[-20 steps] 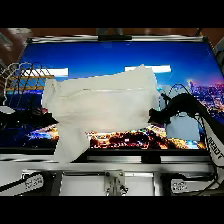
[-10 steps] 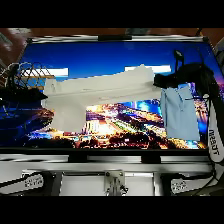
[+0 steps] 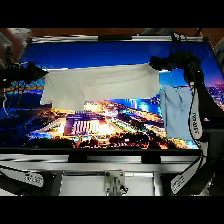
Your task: Fold the shirts.
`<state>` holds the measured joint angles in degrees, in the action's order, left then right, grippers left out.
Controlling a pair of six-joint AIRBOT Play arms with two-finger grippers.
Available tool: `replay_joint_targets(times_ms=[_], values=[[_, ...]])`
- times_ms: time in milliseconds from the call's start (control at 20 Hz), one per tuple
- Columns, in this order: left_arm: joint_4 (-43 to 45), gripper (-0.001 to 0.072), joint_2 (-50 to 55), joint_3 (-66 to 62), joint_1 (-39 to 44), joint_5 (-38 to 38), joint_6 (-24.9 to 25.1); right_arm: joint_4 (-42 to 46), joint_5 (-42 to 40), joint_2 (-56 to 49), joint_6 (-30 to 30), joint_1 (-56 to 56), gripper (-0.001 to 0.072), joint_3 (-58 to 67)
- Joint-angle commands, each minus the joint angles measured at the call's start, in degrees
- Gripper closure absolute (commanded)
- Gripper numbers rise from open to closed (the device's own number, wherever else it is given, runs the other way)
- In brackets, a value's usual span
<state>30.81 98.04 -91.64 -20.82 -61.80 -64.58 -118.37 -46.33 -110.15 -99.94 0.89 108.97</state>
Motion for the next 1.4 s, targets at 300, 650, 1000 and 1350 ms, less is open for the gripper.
replay_joint_targets(times_ms=[300,650,1000,1350], values=[[-3.8,0.0676,10.8,-3.0,3.9,4.8,-1.6,0.2,2.0,-10.2,3.9,-1.7,0.0624,2.9],[-3.8,0.0179,11.0,-6.1,3.2,-8.9,-1.7,7.8,-4.8,-5.6,3.1,0.7,0.0127,2.9],[-1.6,0.0283,4.9,-7.6,3.0,-10.4,-0.6,10.4,-12.0,-6.4,11.0,5.3,0.0053,2.8],[-1.7,0.034,2.9,-7.6,5.9,-11.9,-0.6,-2.4,-12.9,-12.1,9.7,5.0,0.0053,2.8]])
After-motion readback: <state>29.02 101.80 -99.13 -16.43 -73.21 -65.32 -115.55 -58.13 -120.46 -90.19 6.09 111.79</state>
